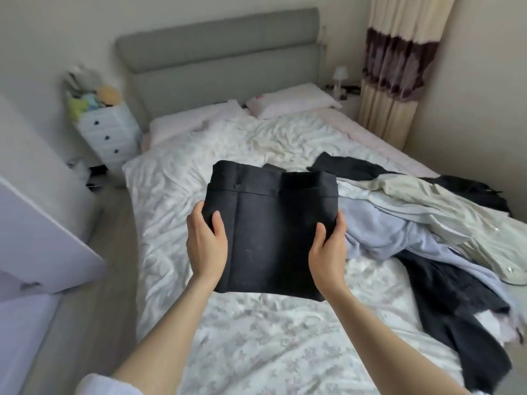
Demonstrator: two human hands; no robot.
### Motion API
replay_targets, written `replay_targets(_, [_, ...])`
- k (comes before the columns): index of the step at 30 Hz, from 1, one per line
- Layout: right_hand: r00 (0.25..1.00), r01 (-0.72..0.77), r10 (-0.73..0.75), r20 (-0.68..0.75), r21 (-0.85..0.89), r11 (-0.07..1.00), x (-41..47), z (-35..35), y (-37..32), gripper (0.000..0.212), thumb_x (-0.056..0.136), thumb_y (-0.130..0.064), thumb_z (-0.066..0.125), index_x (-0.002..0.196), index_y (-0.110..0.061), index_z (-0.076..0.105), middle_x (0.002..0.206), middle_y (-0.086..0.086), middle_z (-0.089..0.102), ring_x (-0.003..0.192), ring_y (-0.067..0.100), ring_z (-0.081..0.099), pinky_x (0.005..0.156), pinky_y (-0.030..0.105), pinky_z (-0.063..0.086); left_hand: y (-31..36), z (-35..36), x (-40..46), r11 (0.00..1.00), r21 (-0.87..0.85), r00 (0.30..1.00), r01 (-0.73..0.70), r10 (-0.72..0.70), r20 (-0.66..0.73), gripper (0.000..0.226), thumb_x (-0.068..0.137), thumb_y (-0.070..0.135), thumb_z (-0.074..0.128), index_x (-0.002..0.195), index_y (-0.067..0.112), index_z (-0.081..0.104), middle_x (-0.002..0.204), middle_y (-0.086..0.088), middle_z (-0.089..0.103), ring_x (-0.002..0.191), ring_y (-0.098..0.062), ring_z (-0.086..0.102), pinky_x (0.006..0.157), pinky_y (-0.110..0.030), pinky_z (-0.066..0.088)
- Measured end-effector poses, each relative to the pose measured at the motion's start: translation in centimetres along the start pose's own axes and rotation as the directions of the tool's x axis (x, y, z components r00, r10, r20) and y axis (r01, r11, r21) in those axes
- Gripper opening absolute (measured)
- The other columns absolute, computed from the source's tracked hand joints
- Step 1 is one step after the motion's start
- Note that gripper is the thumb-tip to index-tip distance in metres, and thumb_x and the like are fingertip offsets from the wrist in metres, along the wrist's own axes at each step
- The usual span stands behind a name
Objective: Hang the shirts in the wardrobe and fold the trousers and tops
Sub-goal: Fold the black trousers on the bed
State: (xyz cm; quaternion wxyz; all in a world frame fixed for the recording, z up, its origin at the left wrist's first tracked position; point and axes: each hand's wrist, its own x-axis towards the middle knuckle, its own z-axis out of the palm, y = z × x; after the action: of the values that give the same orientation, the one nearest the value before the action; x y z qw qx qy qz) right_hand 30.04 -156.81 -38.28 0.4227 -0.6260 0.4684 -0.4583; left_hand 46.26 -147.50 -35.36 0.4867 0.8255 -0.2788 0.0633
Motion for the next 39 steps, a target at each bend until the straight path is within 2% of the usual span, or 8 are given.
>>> replay_targets(2, [0.991, 0.098, -0.103, 0.082, 0.067, 0.993, -1.0, 1.8, -4.5, 0.044, 0.098, -0.021, 0.041, 0.14, -0.016, 0.029, 0.137, 0.002, 0.047, 0.122, 0.017, 0.048, 0.096, 0.025, 0.04, 0.5, -5.3, 0.7, 1.0, -0.004, 0.989, 0.015, -0.015, -0.144, 0.038, 0.097, 0.019, 0.045, 0.132, 0.007, 0.043, 0.128, -0.011, 0.05, 0.11, -0.02, 0.047, 0.078, -0.012, 0.026])
replay_targets(7, [0.946, 0.192, -0.25, 0.205, 0.266, 0.945, -4.7, 6.2, -12.9, 0.036, 0.097, -0.018, 0.043, 0.132, -0.015, 0.034, 0.118, -0.006, 0.051, 0.109, 0.012, 0.053, 0.083, 0.012, 0.037, 0.9, -16.5, 1.8, 1.0, 0.004, 0.936, 0.024, -0.021, -0.352, 0.037, 0.096, 0.017, 0.045, 0.132, 0.005, 0.043, 0.127, -0.013, 0.05, 0.117, -0.027, 0.046, 0.092, -0.024, 0.033])
replay_targets(15, [0.835, 0.226, -0.422, 0.352, 0.48, 0.847, -16.6, 19.5, -27.1, 0.033, 0.098, -0.021, 0.04, 0.131, -0.017, 0.034, 0.124, 0.003, 0.054, 0.11, 0.02, 0.055, 0.091, 0.036, 0.045, -2.7, -39.1, 4.6, 0.99, 0.136, 0.791, 0.029, 0.061, -0.609, 0.037, 0.095, 0.021, 0.05, 0.129, 0.009, 0.043, 0.129, -0.01, 0.046, 0.109, -0.024, 0.052, 0.079, -0.02, 0.036])
replay_targets(19, [0.811, 0.219, -0.474, 0.343, 0.573, 0.79, -23.5, 26.9, -33.0, 0.034, 0.098, -0.018, 0.041, 0.131, -0.012, 0.036, 0.121, -0.002, 0.052, 0.107, 0.014, 0.053, 0.088, 0.02, 0.039, -6.3, -49.4, 5.9, 0.977, 0.213, 0.757, 0.023, 0.122, -0.642, 0.043, 0.093, 0.022, 0.053, 0.131, 0.008, 0.04, 0.133, -0.01, 0.042, 0.118, -0.024, 0.047, 0.088, -0.022, 0.035])
replay_targets(22, [0.802, 0.208, -0.501, 0.326, 0.634, 0.745, -28.2, 32.5, -37.5, 0.034, 0.097, -0.016, 0.042, 0.13, -0.013, 0.037, 0.113, -0.006, 0.052, 0.095, 0.004, 0.049, 0.073, 0.0, 0.032, -8.7, -56.7, 7.7, 0.958, 0.283, 0.73, 0.037, 0.167, -0.662, 0.046, 0.093, 0.022, 0.054, 0.134, 0.01, 0.037, 0.133, -0.009, 0.04, 0.12, -0.023, 0.044, 0.089, -0.025, 0.036])
replay_targets(27, [0.79, 0.182, -0.511, 0.338, 0.668, 0.722, -31.9, 38.9, -42.1, 0.035, 0.097, -0.019, 0.041, 0.131, -0.013, 0.037, 0.114, -0.009, 0.048, 0.1, 0.006, 0.049, 0.078, 0.007, 0.031, -11.2, -63.2, 10.7, 0.947, 0.315, 0.711, 0.059, 0.181, -0.68, 0.047, 0.093, 0.022, 0.053, 0.135, 0.012, 0.035, 0.135, -0.009, 0.037, 0.117, -0.026, 0.047, 0.085, -0.028, 0.041])
replay_targets(35, [0.749, 0.217, -0.573, 0.332, 0.694, 0.687, -32.9, 48.8, -46.1, 0.033, 0.097, -0.022, 0.041, 0.129, -0.018, 0.036, 0.105, -0.013, 0.052, 0.09, 0.002, 0.051, 0.073, 0.011, 0.037, -16.0, -66.3, 17.2, 0.937, 0.289, 0.589, 0.194, 0.124, -0.799, 0.046, 0.094, 0.019, 0.051, 0.137, 0.013, 0.035, 0.133, -0.012, 0.041, 0.117, -0.028, 0.046, 0.088, -0.041, 0.048])
replay_targets(39, [0.713, 0.22, -0.622, 0.323, 0.74, 0.636, -31.3, 55.3, -49.0, 0.031, 0.097, -0.018, 0.042, 0.128, -0.016, 0.037, 0.103, -0.01, 0.053, 0.09, 0.007, 0.052, 0.065, -0.004, 0.035, -18.7, -67.4, 23.3, 0.938, 0.282, 0.536, 0.202, 0.136, -0.833, 0.046, 0.094, 0.02, 0.051, 0.137, 0.014, 0.035, 0.13, -0.012, 0.043, 0.112, -0.027, 0.049, 0.082, -0.034, 0.045])
